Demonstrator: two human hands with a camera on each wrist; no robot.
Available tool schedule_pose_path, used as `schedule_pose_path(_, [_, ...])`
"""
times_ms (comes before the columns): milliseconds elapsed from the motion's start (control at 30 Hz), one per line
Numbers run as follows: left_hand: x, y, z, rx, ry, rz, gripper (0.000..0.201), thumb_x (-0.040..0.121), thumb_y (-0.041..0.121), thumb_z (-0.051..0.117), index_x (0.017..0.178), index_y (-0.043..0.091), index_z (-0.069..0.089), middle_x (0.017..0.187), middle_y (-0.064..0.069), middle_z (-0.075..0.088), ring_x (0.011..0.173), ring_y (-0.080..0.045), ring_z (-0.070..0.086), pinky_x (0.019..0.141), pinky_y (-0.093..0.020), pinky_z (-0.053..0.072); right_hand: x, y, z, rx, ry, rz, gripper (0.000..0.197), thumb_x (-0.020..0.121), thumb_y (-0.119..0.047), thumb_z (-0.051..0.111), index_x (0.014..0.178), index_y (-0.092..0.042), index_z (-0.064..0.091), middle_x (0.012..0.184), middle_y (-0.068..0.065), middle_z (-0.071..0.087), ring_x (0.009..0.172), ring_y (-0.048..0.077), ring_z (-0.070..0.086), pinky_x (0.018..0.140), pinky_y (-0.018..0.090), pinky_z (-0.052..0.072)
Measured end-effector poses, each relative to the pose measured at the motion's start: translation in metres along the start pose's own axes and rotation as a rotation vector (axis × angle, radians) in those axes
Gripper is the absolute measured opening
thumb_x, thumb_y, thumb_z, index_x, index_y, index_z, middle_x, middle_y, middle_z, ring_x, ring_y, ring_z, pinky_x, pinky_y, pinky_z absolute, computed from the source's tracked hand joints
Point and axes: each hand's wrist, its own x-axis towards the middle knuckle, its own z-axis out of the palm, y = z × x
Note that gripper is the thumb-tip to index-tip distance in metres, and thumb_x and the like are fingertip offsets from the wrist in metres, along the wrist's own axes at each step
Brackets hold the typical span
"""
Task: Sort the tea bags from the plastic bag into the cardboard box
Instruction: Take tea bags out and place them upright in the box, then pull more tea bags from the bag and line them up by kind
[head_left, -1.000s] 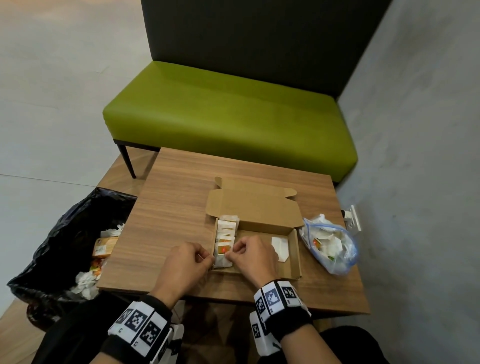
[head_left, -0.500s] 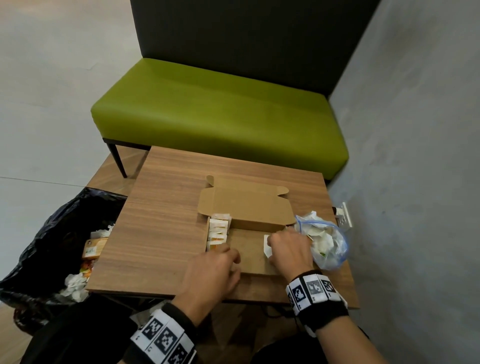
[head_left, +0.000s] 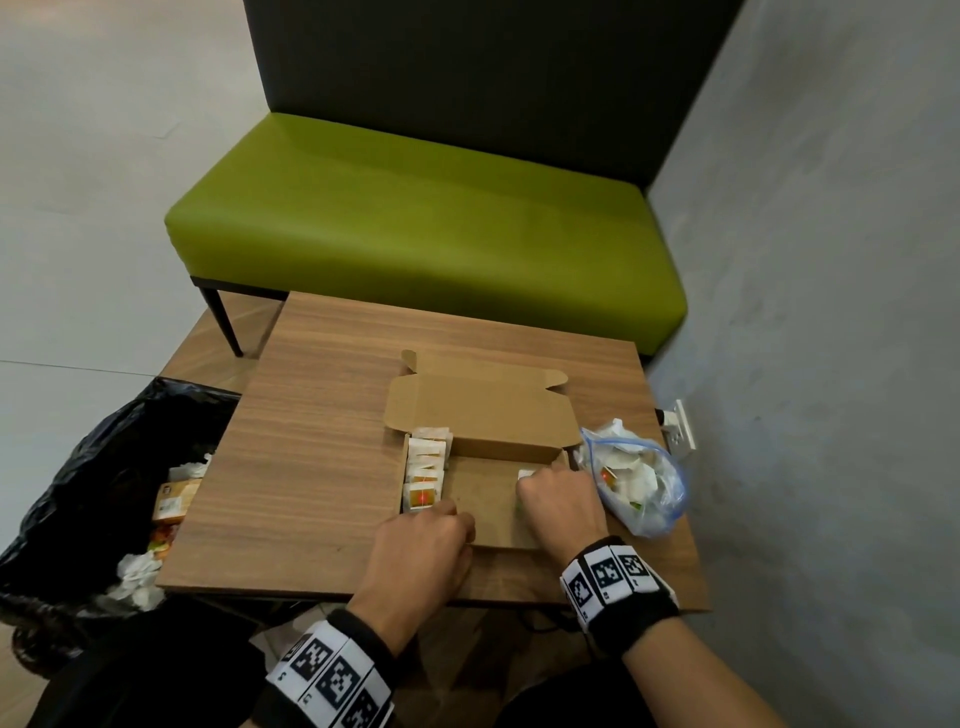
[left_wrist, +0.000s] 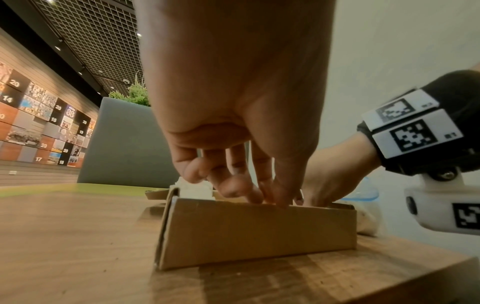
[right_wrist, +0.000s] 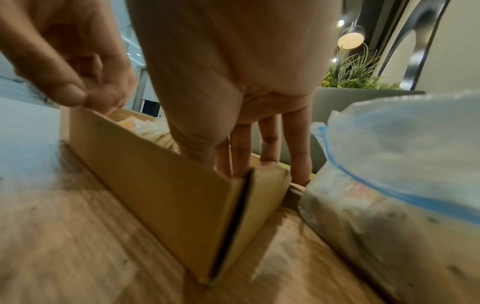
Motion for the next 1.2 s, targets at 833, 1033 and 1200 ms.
schedule_pose_path(833, [0.000, 0.003, 0.000, 0.021, -0.029, -0.021, 0.025, 0.100, 0.038, 0.046, 0.121, 0.029, 0.057, 0.120, 0.008, 0.055, 0.105, -0.013, 0.059, 0.081, -0.026, 0.044, -0.004, 0.003, 0.011, -0.086, -0.026, -0.083, 0.028, 0.098, -0.003, 0.042, 0.111, -0.005, 0.067, 0.115, 0.013, 0.062, 0.112, 0.033, 0.056, 0.068, 0.036, 0.038])
schedule_pose_path(1033, [0.001, 0.005, -0.003, 0.031, -0.029, -0.021, 0.026, 0.101, 0.039, 0.045, 0.121, 0.028, 0.057, 0.121, 0.008, 0.055, 0.104, -0.012, 0.059, 0.076, -0.023, 0.039, -0.003, 0.002, 0.012, 0.031, -0.038, -0.008, 0.015, 0.091, -0.016, 0.060, 0.091, -0.014, 0.075, 0.095, 0.006, 0.069, 0.098, 0.028, 0.062, 0.058, 0.032, 0.042])
schedule_pose_path(1200, [0.017, 0.009, -0.008, -0.097, 0.039, -0.020, 0.033, 0.099, 0.031, 0.051, 0.131, 0.030, 0.051, 0.131, 0.009, 0.054, 0.110, -0.013, 0.059, 0.085, -0.027, 0.049, -0.005, 0.021, 0.005, 0.222, 0.041, -0.025, 0.026, 0.098, -0.033, 0.050, 0.108, -0.028, 0.073, 0.109, -0.005, 0.066, 0.111, 0.021, 0.055, 0.071, 0.034, 0.045])
